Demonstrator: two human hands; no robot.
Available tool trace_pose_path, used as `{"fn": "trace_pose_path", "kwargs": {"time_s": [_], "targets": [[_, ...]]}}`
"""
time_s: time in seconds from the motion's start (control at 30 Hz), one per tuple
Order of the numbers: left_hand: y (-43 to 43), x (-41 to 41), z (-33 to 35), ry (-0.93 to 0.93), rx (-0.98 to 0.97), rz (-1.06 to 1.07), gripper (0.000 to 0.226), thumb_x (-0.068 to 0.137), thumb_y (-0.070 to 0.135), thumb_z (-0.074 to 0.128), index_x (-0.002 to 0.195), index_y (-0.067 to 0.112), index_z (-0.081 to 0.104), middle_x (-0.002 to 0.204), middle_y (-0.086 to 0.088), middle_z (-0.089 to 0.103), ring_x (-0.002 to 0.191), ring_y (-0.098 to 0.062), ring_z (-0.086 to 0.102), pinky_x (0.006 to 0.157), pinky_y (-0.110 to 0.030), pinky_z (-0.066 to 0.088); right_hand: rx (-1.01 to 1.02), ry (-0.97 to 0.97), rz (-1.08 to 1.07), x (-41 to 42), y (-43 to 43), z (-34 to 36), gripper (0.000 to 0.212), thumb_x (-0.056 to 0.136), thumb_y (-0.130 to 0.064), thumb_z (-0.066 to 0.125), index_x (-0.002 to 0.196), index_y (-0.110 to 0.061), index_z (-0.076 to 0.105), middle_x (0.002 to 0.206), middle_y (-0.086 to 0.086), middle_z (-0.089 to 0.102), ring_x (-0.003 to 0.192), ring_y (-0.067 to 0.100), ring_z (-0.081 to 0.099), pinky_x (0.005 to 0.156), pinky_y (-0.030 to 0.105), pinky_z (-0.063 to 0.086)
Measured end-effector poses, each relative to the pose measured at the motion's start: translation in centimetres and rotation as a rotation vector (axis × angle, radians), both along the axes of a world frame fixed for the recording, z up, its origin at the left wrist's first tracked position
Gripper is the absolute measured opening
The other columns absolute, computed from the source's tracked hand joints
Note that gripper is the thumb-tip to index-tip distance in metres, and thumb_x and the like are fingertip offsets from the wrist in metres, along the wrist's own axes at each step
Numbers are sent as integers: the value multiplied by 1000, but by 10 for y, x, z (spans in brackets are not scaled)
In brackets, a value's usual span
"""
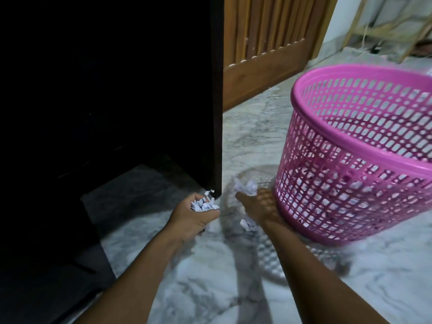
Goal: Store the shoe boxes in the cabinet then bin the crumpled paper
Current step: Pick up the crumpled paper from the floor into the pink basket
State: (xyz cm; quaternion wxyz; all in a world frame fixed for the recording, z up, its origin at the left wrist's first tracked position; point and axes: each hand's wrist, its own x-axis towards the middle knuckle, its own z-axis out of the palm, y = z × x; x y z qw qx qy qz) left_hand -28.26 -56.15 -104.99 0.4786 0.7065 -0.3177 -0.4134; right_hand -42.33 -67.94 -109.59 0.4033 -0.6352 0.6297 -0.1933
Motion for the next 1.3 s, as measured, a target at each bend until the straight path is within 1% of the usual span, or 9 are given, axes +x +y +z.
{"fn": "trace_pose_path", "kwargs": {"time_s": [0.1, 0.2, 0.47, 0.57, 0.7, 0.87, 0.97, 1.13, 1.3], "targets": [[-4, 1, 24, 75, -57, 48, 24, 78, 4, 74, 76, 17, 54, 58, 1, 52, 40, -7, 43, 39, -14, 35, -63, -151, -8, 7, 15, 45, 40, 76, -50, 66, 77, -10, 62, 71, 0, 58, 70, 18, 57, 64, 33, 47], [-14, 1, 58, 168, -124, 87, 20, 89, 4, 63, 78, 17, 54, 63, -5, 53, 45, -14, 48, 39, -18, 37, -233, -283, 2, 12, 25, 107, 31, 78, -34, 70, 63, -9, 59, 57, -1, 57, 54, 14, 52, 51, 29, 37], [-63, -39, 186, 344, -415, -70, 15, 98, 17, 55, 83, 13, 51, 67, -9, 50, 47, -19, 46, 42, -24, 41, -727, -240, 19, -54, 4, 283, 33, 88, -35, 67, 62, -23, 51, 51, -11, 50, 45, 3, 45, 40, 16, 27], [-90, -79, 226, 360, -487, -196, 10, 98, 15, 54, 88, 11, 53, 68, -11, 45, 42, -17, 46, 43, -23, 39, -771, -98, -8, -112, -19, 313, 20, 90, -34, 65, 75, -23, 60, 55, -11, 54, 49, 4, 51, 42, 18, 30], [-123, -143, 251, 386, -444, -266, 4, 96, 13, 57, 98, 10, 58, 72, -9, 64, 55, -16, 60, 51, -22, 45, -654, -33, -126, -183, -56, 295, 28, 92, -39, 62, 84, -13, 68, 66, -1, 62, 59, 17, 56, 55, 27, 38], [-156, -191, 251, 262, -380, -336, 5, 92, 13, 59, 88, 14, 56, 76, -15, 55, 64, -23, 52, 46, -20, 38, -514, -68, -185, -217, -86, 256, 25, 94, -33, 59, 88, -11, 68, 78, 2, 67, 72, 23, 63, 61, 30, 43], [-168, -205, 238, 187, -321, -333, 4, 90, 16, 62, 92, 14, 58, 81, -17, 61, 66, -24, 58, 59, -28, 44, -386, -53, -92, -224, -93, 238, 17, 93, -37, 60, 88, -22, 67, 77, -5, 70, 72, 16, 68, 63, 25, 46], [-181, -202, 208, -95, -135, -391, 22, 88, 29, 64, 108, 21, 60, 103, -12, 72, 88, -31, 71, 84, -50, 58, -255, 8, -87, -240, -104, 229, 42, 89, -32, 64, 128, -20, 60, 120, 9, 68, 107, 29, 65, 98, 43, 51], [-181, -193, 200, -581, -68, -693, 49, 92, 31, 60, 138, 32, 44, 125, 3, 57, 89, -13, 66, 68, -30, 59, -309, 126, -76, -249, -105, 233, 47, 91, -35, 58, 136, -24, 55, 122, 5, 68, 101, 24, 67, 97, 39, 52]]}}
